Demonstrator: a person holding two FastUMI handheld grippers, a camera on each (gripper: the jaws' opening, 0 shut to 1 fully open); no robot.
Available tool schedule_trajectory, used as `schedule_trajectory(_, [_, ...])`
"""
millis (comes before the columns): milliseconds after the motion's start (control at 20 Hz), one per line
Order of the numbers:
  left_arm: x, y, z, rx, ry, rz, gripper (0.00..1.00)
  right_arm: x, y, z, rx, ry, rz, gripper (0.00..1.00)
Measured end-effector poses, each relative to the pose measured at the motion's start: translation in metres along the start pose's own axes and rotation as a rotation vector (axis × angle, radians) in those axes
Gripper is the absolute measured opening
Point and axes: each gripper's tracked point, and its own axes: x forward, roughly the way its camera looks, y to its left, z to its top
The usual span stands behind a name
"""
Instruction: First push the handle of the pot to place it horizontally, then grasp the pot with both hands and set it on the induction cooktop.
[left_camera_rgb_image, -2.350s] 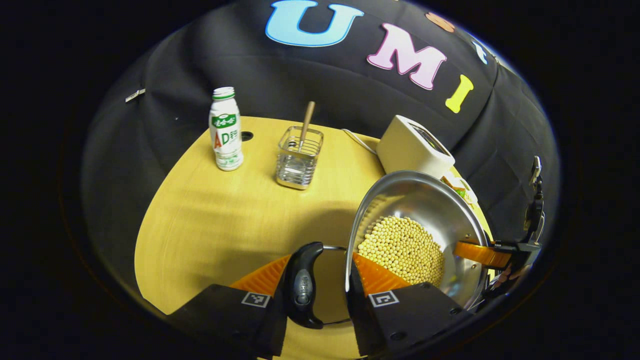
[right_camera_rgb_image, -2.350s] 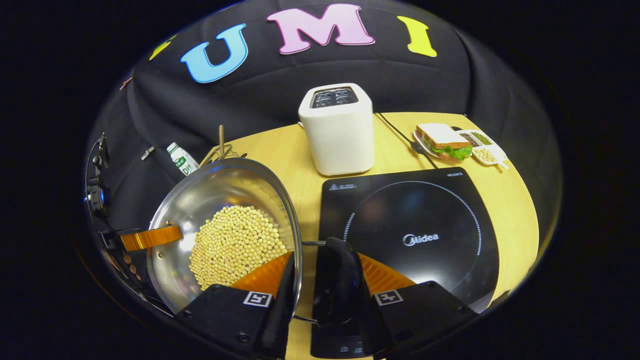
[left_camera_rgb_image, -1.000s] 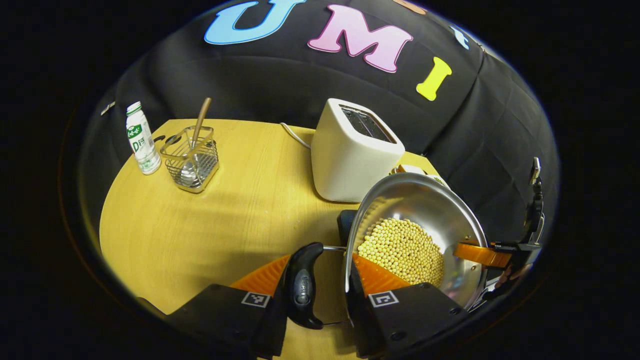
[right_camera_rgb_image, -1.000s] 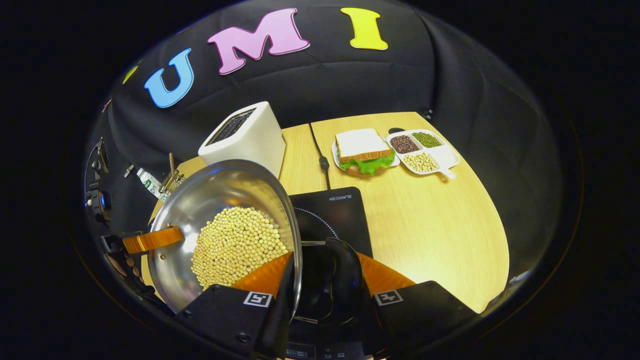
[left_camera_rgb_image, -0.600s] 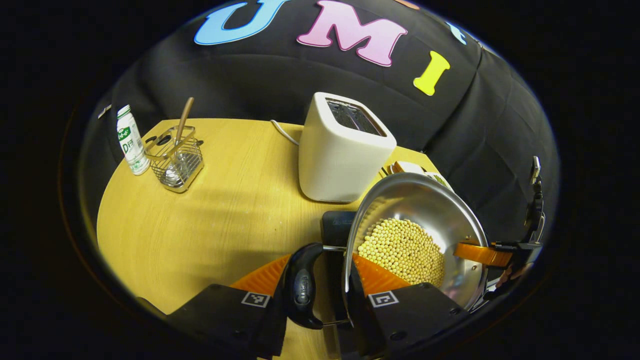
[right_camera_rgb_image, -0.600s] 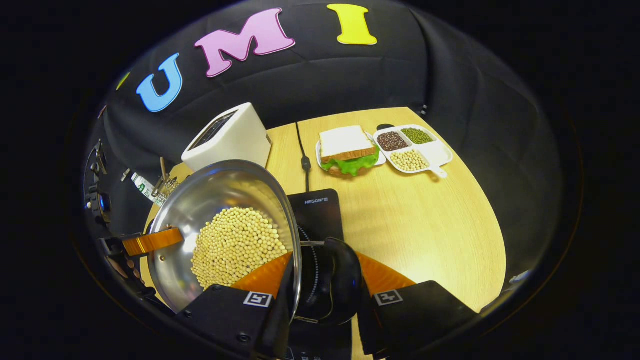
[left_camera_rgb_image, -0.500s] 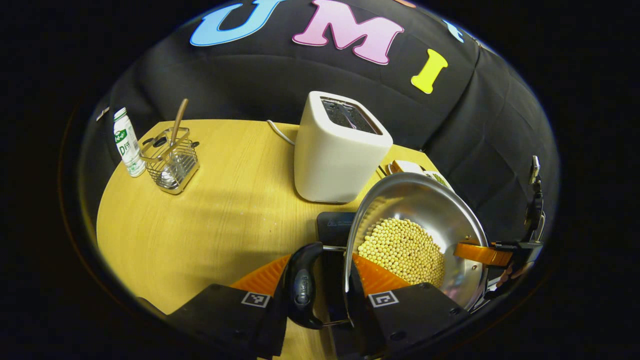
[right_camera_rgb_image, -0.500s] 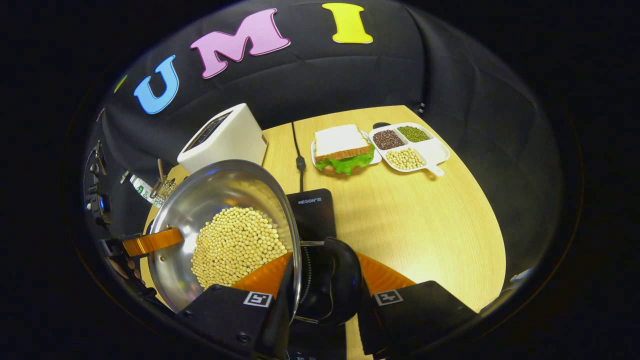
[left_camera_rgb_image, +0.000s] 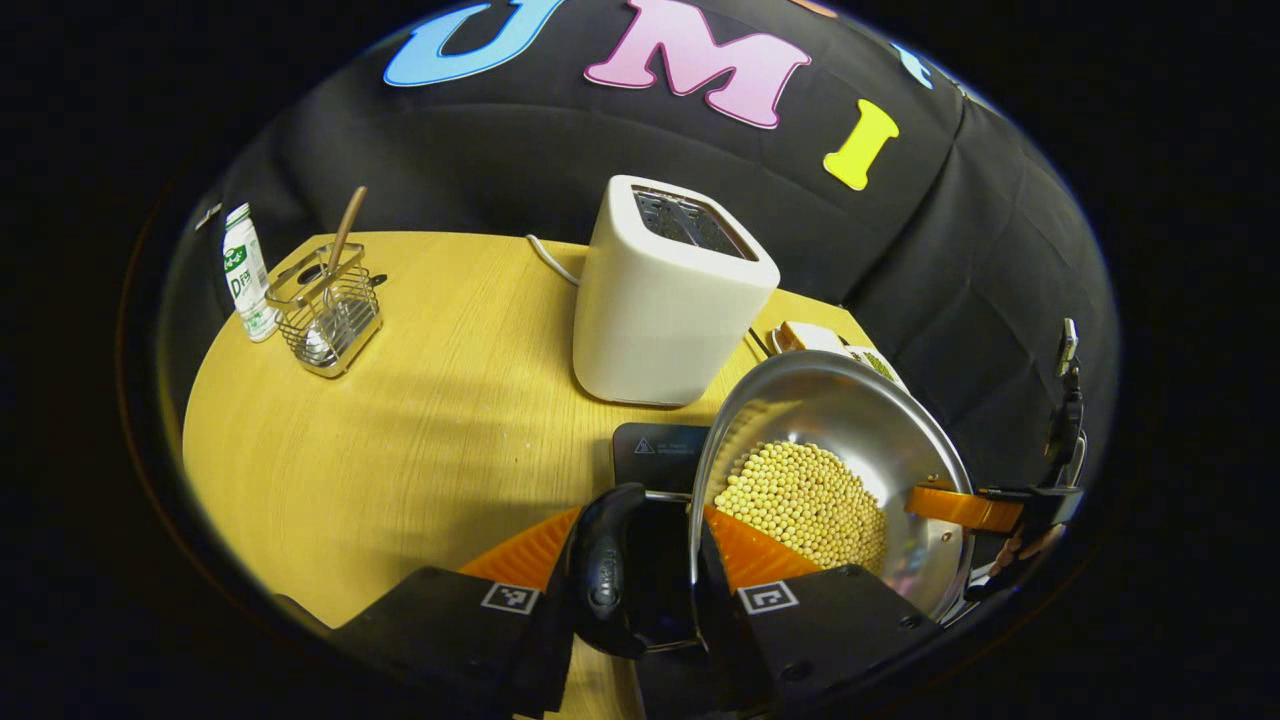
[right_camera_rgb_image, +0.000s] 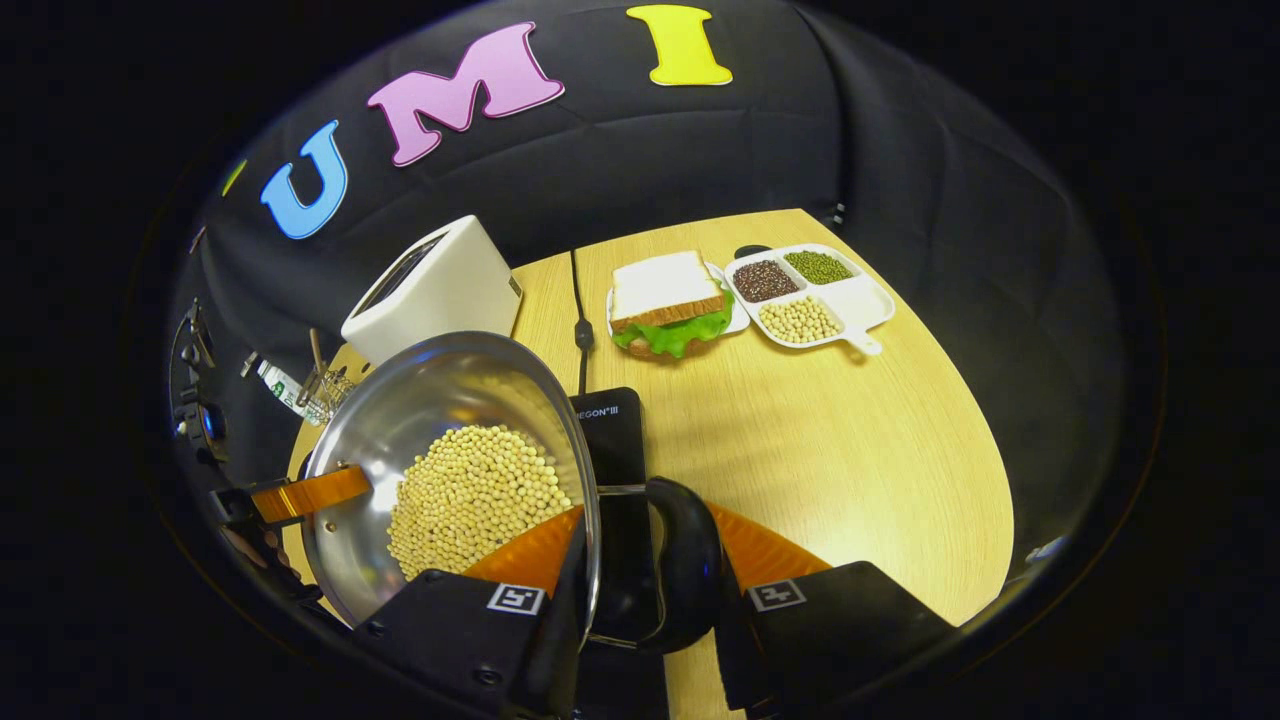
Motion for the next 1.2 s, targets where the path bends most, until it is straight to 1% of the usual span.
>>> schedule_trajectory(50, [0.000,0.000,0.000,-0.003,0.001,0.000,0.58,0.000,0.000,0.000,0.003,0.002,0.003,0.55])
schedule_trajectory(100, [0.000,0.000,0.000,-0.006,0.004,-0.001,0.58,0.000,0.000,0.000,0.004,0.002,0.006,0.59])
schedule_trajectory(150, [0.000,0.000,-0.001,-0.012,0.008,0.000,0.58,0.001,0.000,0.000,0.003,0.002,0.007,0.55])
schedule_trajectory(200, [-0.001,0.000,-0.001,-0.020,0.015,0.001,0.59,0.001,0.000,0.000,0.004,0.001,0.007,0.60])
schedule_trajectory(250, [-0.001,0.000,-0.002,-0.028,0.016,0.002,0.59,0.002,0.000,0.001,0.008,0.002,0.008,0.55])
schedule_trajectory(300, [-0.001,0.000,-0.003,-0.034,0.017,0.002,0.59,0.002,0.000,0.001,0.016,0.006,0.011,0.60])
schedule_trajectory(600, [-0.006,-0.001,-0.008,-0.031,0.056,0.039,0.61,0.002,0.000,-0.002,0.031,0.019,0.016,0.61])
schedule_trajectory(650, [-0.008,-0.001,-0.009,-0.033,0.064,0.047,0.63,0.001,0.000,-0.004,0.036,0.030,0.021,0.58])
schedule_trajectory(700, [-0.010,-0.002,-0.009,-0.038,0.070,0.057,0.62,-0.002,0.000,-0.005,0.050,0.038,0.033,0.66])
schedule_trajectory(750, [-0.015,-0.005,-0.008,-0.048,0.063,0.059,0.65,-0.005,0.001,-0.003,0.065,0.037,0.050,0.70])
schedule_trajectory(800, [-0.020,-0.006,-0.006,-0.060,0.049,0.062,0.68,-0.010,-0.001,0.000,0.075,0.030,0.058,0.82])
schedule_trajectory(850, [-0.027,-0.006,-0.003,-0.071,0.033,0.073,0.83,-0.015,-0.004,0.003,0.079,0.010,0.060,0.91])
schedule_trajectory(900, [-0.032,-0.008,-0.002,-0.087,0.024,0.069,0.90,-0.023,-0.008,0.008,0.078,-0.016,0.051,1.00])
schedule_trajectory(950, [-0.043,-0.007,0.000,-0.093,0.015,0.078,0.97,-0.032,-0.013,0.012,0.077,-0.043,0.044,0.99])
schedule_trajectory(1050, [-0.058,-0.008,0.001,-0.086,0.004,0.092,0.95,-0.054,-0.020,0.021,0.071,-0.102,0.021,0.99])
schedule_trajectory(1150, [-0.080,-0.004,0.009,-0.053,-0.038,0.126,0.95,-0.078,-0.029,0.031,0.063,-0.184,-0.023,0.99])
schedule_trajectory(1200, [-0.091,-0.004,0.014,-0.033,-0.062,0.139,0.92,-0.091,-0.035,0.038,0.063,-0.231,-0.047,0.99])
